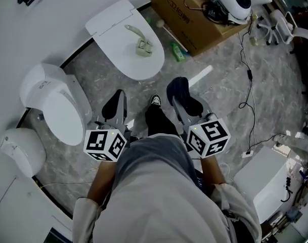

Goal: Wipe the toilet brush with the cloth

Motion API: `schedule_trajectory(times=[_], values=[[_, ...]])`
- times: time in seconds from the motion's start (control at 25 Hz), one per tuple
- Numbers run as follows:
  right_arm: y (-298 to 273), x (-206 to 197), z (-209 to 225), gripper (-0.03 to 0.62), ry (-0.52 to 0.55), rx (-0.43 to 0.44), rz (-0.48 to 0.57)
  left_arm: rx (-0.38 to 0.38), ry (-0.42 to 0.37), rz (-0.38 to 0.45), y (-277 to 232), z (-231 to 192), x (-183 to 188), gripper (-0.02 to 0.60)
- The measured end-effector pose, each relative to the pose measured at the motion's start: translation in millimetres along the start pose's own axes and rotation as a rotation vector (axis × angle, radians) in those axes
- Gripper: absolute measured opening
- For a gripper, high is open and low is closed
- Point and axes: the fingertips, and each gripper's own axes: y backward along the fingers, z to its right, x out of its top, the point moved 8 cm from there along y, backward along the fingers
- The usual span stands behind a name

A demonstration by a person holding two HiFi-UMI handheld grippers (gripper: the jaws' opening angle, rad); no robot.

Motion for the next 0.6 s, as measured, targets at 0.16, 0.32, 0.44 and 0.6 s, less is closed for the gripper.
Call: schedule_trajectory(times=[0.16, 0.32, 0.44, 0.6], values=[[-31.9, 25.5, 42.1, 0.089, 0.011, 0.046, -0.025, 0.04, -0.007, -0.016, -49.6, 4.8, 12.7, 0.0], [-59.6, 43.7, 72.7, 0.089, 0.026, 0.094, -0.039, 0.083, -0.019, -0.034, -87.1, 3.9, 18.3, 0.0], [-77.4, 50.6, 87.1, 0.089, 0.031, 0.123, -0.052, 0.11, -0.023, -0.053, -106.8, 0.2, 18.2, 0.0], [-96.8, 52.8, 102.2, 0.089, 0.031, 0.143, -0.074, 0.136, -0.031, -0.063, -128.2, -7.4, 16.3, 0.0]])
